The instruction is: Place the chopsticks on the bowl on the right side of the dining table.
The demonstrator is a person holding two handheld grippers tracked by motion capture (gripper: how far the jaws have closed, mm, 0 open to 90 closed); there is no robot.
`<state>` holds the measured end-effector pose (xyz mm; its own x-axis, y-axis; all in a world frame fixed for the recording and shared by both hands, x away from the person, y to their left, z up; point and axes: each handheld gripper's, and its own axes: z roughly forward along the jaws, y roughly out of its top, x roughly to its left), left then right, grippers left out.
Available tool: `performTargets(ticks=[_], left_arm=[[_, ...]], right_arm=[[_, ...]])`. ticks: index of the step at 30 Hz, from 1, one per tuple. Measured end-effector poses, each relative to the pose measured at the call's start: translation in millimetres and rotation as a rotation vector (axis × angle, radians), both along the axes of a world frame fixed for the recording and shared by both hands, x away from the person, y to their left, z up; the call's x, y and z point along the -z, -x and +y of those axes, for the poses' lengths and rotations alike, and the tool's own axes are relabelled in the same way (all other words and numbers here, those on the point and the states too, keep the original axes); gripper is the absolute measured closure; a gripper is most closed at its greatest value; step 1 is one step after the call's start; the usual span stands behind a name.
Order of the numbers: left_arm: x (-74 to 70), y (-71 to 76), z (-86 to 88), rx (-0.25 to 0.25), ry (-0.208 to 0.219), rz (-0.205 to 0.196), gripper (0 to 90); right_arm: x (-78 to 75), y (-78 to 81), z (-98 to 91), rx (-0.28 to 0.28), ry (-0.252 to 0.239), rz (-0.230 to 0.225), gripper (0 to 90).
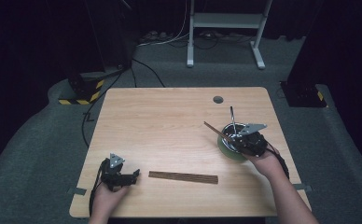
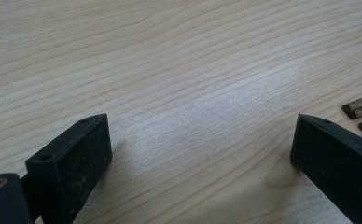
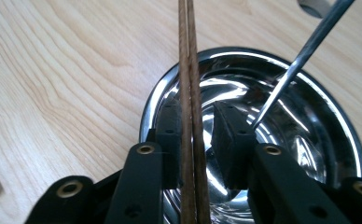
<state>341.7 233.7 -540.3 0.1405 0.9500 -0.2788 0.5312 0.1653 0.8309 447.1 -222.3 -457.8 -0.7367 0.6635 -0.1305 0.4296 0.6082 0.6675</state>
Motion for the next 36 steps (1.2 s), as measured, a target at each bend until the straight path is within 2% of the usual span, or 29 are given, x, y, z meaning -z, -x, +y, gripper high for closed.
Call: performTargets(ticks=[2,5,7,8,10,11,13,14,16,21,22,23,24,26,27,29,30,32,34,35,36], left_arm=[[-0.2,0.6,0.0,0.001,0.002,0.000,6.1],[-0.2,0.5,-0.4,0.004,0.011,-0.006,6.7],[-0.4,0.9,0.4,0.007,0.003,0.000,6.9],[0.2,-0.3,-3.1,-0.025,0.048,-0.020,7.3],[-0.4,0.9,-0.7,-0.005,0.027,-0.014,9.1],[-0.9,2.3,1.5,0.013,0.001,-0.008,10.2],[-1.0,3.0,1.7,0.015,0.003,-0.011,12.1],[-0.9,2.5,0.7,0.007,0.016,-0.020,12.6],[-0.9,2.6,0.8,0.007,0.015,-0.020,12.8],[-1.8,3.7,2.8,-0.001,0.012,-0.025,17.3],[-2.7,4.6,3.7,0.009,0.013,-0.037,22.4],[-3.9,5.3,4.2,0.017,0.017,-0.042,35.0],[-5.5,5.0,4.7,0.029,0.010,-0.034,42.5],[-10.4,2.7,4.5,0.031,0.000,-0.032,45.4],[-14.0,1.7,4.4,0.034,-0.003,-0.045,48.6],[-23.3,-3.7,3.0,0.030,0.017,-0.059,53.5],[-26.2,-5.7,1.1,0.024,0.026,-0.063,56.0],[-34.0,-10.4,-1.2,0.041,0.015,-0.074,60.8],[-40.8,-15.8,-6.1,0.038,0.040,-0.084,66.1],[-43.7,-18.6,-7.0,0.053,0.034,-0.082,68.5],[-46.9,-21.6,-9.3,0.055,0.056,-0.078,70.7]], right_arm=[[-4.2,3.6,-1.3,0.033,-0.005,-0.015,68.7],[-9.4,10.8,-3.2,0.069,-0.043,-0.031,68.4],[-12.3,16.7,-2.8,0.095,-0.048,-0.051,68.4],[-13.6,20.4,-2.6,0.106,-0.052,-0.061,68.5],[-15.4,29.4,-2.3,0.137,-0.066,-0.081,68.5],[-15.6,32.4,-2.8,0.140,-0.073,-0.093,68.6],[-15.3,40.1,-4.1,0.181,-0.079,-0.107,69.0],[-14.9,44.2,-4.8,0.194,-0.083,-0.114,69.2],[-14.2,52.7,-6.5,0.213,-0.086,-0.123,69.2],[-10.0,74.7,-17.8,0.273,-0.130,-0.137,70.1],[-8.1,78.0,-20.3,0.275,-0.134,-0.143,70.3],[-5.8,81.7,-22.2,0.287,-0.139,-0.143,71.0],[-3.4,84.8,-24.0,0.293,-0.140,-0.141,71.3],[0.2,90.9,-27.7,0.304,-0.146,-0.139,73.1],[2.0,94.4,-28.7,0.307,-0.150,-0.140,74.5],[6.3,100.4,-30.0,0.298,-0.146,-0.150,79.6],[8.9,104.5,-29.3,0.301,-0.158,-0.141,82.6],[12.2,107.7,-28.9,0.295,-0.158,-0.137,86.1],[15.5,110.0,-27.2,0.301,-0.151,-0.141,88.6],[16.7,110.7,-26.6,0.309,-0.154,-0.141,88.8],[17.6,111.1,-26.5,0.310,-0.157,-0.141,89.1]])
